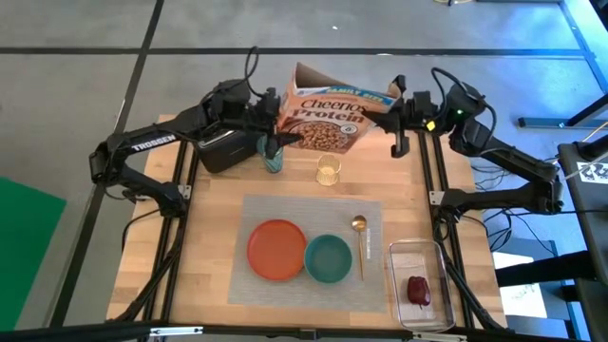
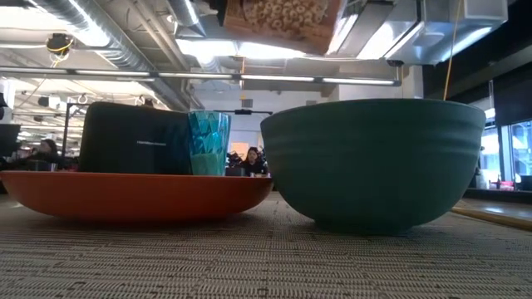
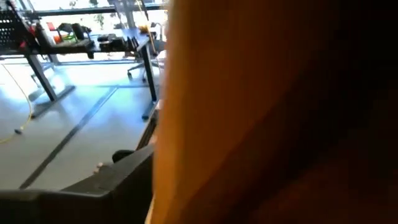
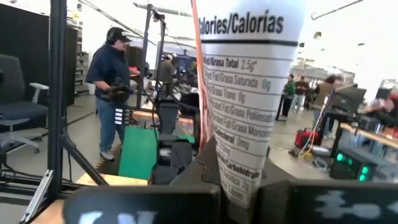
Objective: Arrange a breakfast setting
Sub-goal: Pour the cereal into the green bowl
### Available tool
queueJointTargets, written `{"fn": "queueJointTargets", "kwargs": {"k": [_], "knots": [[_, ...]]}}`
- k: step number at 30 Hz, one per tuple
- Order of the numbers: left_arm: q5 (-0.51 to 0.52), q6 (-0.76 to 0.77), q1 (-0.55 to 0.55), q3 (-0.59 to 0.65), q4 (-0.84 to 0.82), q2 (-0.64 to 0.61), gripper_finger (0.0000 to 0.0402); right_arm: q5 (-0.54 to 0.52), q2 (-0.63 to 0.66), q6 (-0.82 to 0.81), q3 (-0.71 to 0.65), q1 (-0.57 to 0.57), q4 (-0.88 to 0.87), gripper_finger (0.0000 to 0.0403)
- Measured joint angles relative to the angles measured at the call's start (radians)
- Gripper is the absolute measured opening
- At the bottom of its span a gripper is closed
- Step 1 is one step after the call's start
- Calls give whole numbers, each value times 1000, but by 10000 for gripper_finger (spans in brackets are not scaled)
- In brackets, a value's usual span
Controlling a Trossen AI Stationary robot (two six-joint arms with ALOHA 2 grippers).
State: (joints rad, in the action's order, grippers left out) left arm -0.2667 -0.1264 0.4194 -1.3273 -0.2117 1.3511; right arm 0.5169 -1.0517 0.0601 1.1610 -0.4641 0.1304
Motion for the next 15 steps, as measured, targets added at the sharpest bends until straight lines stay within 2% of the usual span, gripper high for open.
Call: {"fn": "queueJointTargets", "kwargs": {"k": [4, 8, 12, 15], "knots": [[-5, -18, -7, 0, 6, -8, 234, 17, -22, -13, 0, 0, -3, 1], [-59, -46, -8, 0, -4, -10, 175, 19, -32, -41, 0, 0, 4, 0], [-72, -47, -8, -1, -43, -11, 139, 20, -34, -79, -1, 0, 10, 3], [-79, -78, -10, -1, -77, -16, 123, 10, -34, -105, -2, 0, 32, 21]]}}
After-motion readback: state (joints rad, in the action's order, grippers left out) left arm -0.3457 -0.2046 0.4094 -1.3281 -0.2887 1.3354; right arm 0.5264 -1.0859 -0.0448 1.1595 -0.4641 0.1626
